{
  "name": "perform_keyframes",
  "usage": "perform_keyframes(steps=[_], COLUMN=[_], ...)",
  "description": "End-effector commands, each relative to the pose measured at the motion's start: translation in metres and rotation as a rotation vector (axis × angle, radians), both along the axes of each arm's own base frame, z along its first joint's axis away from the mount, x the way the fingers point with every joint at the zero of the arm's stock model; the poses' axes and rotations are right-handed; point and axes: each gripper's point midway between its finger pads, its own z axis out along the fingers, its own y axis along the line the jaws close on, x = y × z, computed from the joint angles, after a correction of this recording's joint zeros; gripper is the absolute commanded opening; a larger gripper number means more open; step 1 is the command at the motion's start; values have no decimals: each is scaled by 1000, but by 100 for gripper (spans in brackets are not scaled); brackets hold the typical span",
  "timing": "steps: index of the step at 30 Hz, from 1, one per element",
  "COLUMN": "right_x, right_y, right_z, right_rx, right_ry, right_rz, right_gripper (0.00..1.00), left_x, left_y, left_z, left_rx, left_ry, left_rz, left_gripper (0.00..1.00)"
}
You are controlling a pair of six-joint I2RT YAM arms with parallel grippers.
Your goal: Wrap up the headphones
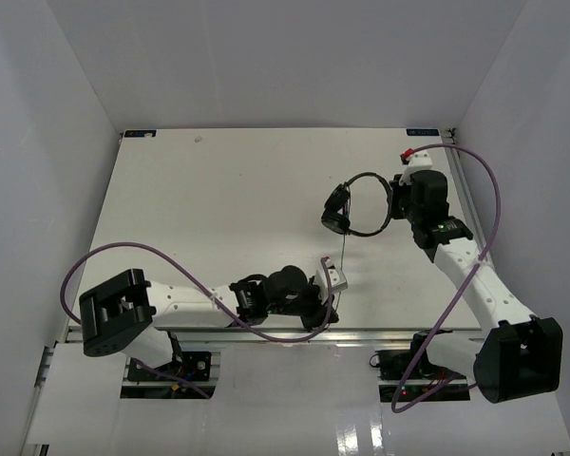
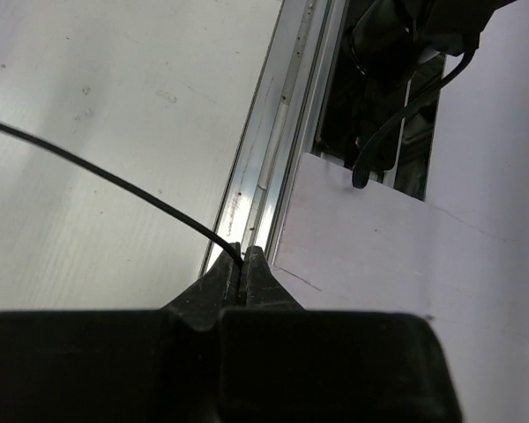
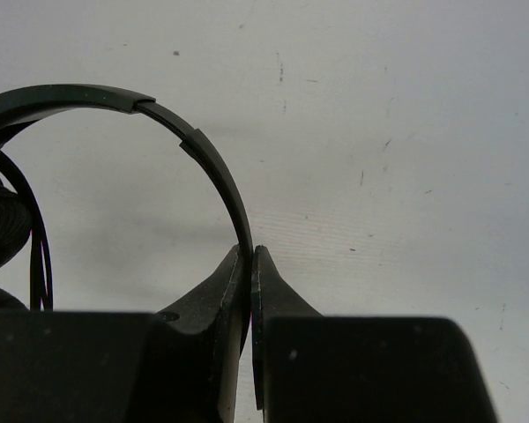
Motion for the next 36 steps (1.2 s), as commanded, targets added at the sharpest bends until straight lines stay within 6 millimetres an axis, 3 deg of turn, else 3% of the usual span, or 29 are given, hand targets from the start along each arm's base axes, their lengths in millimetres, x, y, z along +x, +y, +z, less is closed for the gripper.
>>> perform_keyframes(steps=[1,4,5,9,14,19,22,27,36], right_x=[13,8,4,-15,-53,-85,-90,-90,-74], right_y=[-16,-15,-11,13,54,79,84,91,127], right_z=[31,24,20,6,-7,-13,-12,-8,-20], right_rx=[-178,-272,-279,-329,-279,-213,-186,-96,282], right_ry=[-229,-259,-259,-246,-210,-189,-184,-141,128], right_rz=[-21,48,85,313,642,864,891,879,822], right_gripper=[8,8,8,8,8,8,8,8,8], left_x=[10,28,37,72,129,162,170,170,168], left_y=[3,8,7,17,39,51,58,77,90], left_z=[47,71,87,119,135,126,117,94,66], left_rx=[64,99,83,77,72,115,134,135,-24], left_ry=[-145,-226,-269,-349,-371,-384,-378,-343,-245], left_rz=[-32,0,7,61,166,217,224,237,243], left_gripper=[0,0,0,0,0,0,0,0,0])
